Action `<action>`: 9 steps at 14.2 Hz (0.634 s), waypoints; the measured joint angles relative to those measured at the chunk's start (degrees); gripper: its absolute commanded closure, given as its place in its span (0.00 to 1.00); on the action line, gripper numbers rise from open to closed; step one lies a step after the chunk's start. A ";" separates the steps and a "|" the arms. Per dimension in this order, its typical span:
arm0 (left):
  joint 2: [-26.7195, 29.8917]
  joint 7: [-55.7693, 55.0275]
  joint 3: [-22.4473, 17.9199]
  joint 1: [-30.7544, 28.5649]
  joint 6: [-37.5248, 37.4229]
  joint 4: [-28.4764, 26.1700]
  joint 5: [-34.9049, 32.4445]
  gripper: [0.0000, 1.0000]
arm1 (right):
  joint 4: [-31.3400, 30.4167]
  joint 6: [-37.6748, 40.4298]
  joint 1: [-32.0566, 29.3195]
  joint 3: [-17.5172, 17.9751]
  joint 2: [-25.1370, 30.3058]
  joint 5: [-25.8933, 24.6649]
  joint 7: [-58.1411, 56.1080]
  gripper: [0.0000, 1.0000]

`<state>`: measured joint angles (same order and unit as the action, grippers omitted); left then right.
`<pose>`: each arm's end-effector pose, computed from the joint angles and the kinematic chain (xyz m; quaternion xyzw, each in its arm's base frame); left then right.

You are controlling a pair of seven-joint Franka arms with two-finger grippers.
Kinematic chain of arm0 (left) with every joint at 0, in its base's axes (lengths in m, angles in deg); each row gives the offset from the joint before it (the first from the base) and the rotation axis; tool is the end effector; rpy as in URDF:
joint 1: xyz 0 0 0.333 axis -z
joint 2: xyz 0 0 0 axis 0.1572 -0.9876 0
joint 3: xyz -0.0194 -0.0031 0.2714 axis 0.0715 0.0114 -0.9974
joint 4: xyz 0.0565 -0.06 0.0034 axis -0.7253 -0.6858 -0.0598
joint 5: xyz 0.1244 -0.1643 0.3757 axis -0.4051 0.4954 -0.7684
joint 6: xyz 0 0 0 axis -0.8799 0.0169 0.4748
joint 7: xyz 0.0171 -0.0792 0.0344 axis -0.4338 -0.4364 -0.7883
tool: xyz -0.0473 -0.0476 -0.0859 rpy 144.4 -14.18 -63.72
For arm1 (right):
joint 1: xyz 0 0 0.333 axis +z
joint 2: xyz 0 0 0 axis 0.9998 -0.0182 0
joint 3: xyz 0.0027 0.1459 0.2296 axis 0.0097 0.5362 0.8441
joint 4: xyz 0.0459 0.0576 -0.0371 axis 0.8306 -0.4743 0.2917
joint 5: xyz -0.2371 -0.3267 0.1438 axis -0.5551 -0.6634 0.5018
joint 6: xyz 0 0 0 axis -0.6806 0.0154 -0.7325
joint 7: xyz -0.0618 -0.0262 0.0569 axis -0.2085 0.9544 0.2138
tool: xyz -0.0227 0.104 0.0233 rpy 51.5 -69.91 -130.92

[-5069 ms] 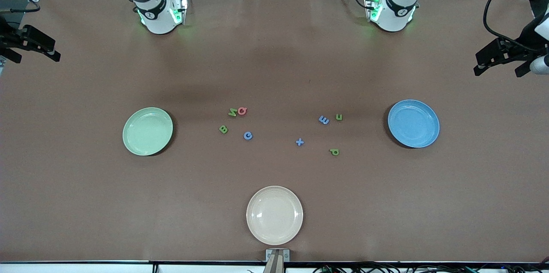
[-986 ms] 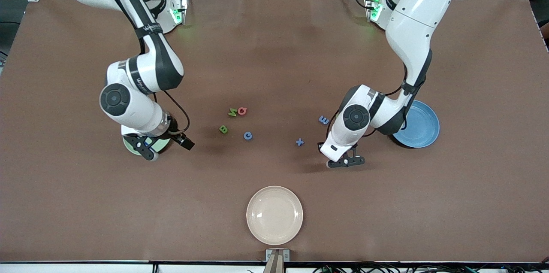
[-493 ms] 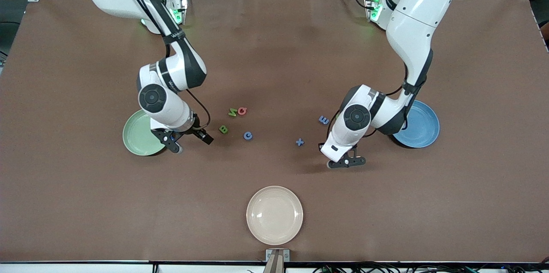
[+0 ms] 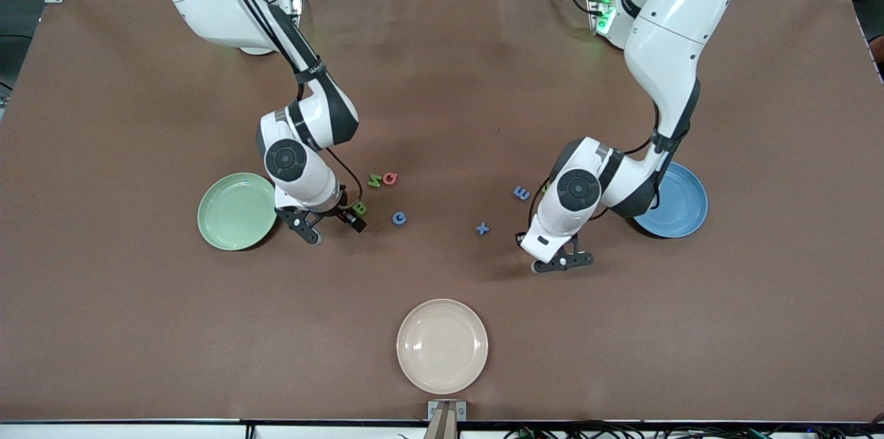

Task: Sort upper and lower case letters into plates
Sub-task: 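Close the left gripper on the green p while the right gripper grasps the B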

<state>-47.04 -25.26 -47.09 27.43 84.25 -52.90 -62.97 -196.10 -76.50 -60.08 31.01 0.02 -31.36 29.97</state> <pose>0.6110 -0.3049 0.1193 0.9963 0.0819 0.0226 0.0088 0.5596 0.2835 0.1289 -0.9372 0.3476 0.0177 0.0209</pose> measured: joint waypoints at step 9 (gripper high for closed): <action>17.39 16.73 3.44 -16.14 -0.44 -17.33 -0.16 0.74 | 0.01 -2.11 1.23 -0.09 -2.08 -0.04 1.53 0.22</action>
<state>-29.65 -8.53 -43.65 11.30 83.81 -70.23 -63.12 -196.09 -78.60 -58.84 30.93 -2.06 -31.40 31.50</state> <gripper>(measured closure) 0.639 0.220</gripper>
